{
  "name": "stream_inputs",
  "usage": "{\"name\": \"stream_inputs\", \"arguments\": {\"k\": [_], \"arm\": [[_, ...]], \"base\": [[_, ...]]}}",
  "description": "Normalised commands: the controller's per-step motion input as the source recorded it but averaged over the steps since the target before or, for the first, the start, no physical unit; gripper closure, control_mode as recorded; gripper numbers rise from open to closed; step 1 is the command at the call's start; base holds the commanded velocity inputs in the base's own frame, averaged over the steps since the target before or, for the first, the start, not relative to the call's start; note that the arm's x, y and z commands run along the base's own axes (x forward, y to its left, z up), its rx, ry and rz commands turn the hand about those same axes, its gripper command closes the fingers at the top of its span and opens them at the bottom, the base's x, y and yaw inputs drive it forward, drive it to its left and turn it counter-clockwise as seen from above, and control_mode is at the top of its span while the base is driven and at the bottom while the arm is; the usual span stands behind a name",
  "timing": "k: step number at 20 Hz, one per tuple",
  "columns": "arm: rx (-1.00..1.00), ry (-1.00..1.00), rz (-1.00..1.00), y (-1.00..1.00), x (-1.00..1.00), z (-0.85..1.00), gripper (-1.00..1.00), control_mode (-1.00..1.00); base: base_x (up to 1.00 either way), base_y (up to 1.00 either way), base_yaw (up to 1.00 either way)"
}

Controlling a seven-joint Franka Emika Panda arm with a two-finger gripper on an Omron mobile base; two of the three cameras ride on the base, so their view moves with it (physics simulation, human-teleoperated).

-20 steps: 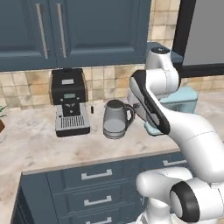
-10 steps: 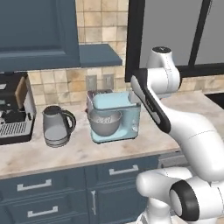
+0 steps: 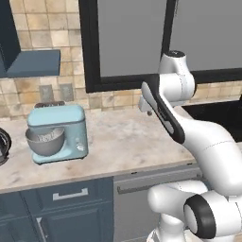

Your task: Navigate to the sink.

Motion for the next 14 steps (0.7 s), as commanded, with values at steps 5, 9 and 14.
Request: {"name": "stream_inputs", "arguments": {"k": [5, 9, 14], "arm": [[0.0, 0.0, 0.0, 0.0, 0.0, 0.0, -1.0, 1.0], [0.0, 0.0, 0.0, 0.0, 0.0, 0.0, -1.0, 1.0], [0.0, 0.0, 0.0, 0.0, 0.0, 0.0, -1.0, 1.0]], "base": [[0.0, -1.0, 0.0], [0.0, -1.0, 0.0], [0.0, -1.0, 0.0]]}}
